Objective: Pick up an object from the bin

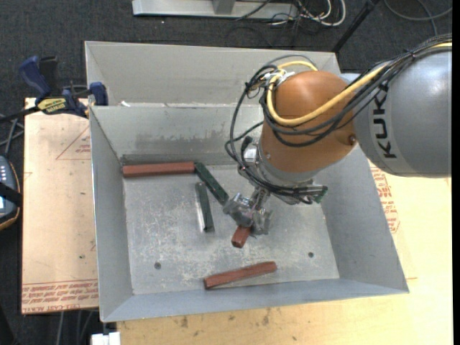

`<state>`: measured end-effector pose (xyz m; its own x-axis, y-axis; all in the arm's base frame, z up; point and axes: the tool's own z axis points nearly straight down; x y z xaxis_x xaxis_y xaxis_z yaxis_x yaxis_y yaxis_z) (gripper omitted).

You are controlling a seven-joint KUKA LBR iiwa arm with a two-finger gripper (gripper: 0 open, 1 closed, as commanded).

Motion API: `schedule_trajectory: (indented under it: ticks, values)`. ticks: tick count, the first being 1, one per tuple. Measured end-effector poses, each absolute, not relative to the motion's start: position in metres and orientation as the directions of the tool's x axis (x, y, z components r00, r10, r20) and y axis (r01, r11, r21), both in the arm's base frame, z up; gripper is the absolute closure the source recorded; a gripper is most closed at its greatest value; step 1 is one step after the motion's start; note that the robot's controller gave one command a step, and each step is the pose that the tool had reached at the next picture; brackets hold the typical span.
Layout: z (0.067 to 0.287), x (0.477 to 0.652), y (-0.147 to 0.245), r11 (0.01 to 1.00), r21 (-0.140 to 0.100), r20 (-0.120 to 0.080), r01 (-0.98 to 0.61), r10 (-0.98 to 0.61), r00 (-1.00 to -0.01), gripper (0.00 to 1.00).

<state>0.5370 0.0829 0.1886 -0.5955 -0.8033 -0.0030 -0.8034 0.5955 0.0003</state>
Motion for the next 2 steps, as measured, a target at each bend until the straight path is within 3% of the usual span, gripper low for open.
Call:
schedule_trajectory:
  ticks: [1, 2]
  values:
    - [0.188, 0.537, 0.083, 0.595, 0.001, -0.003, -0.803, -0.803, -0.595, 1.0]
    - [0.241, 0.526, 0.07, 0.603, 0.0, -0.003, -0.797, -0.797, -0.603, 1.0]
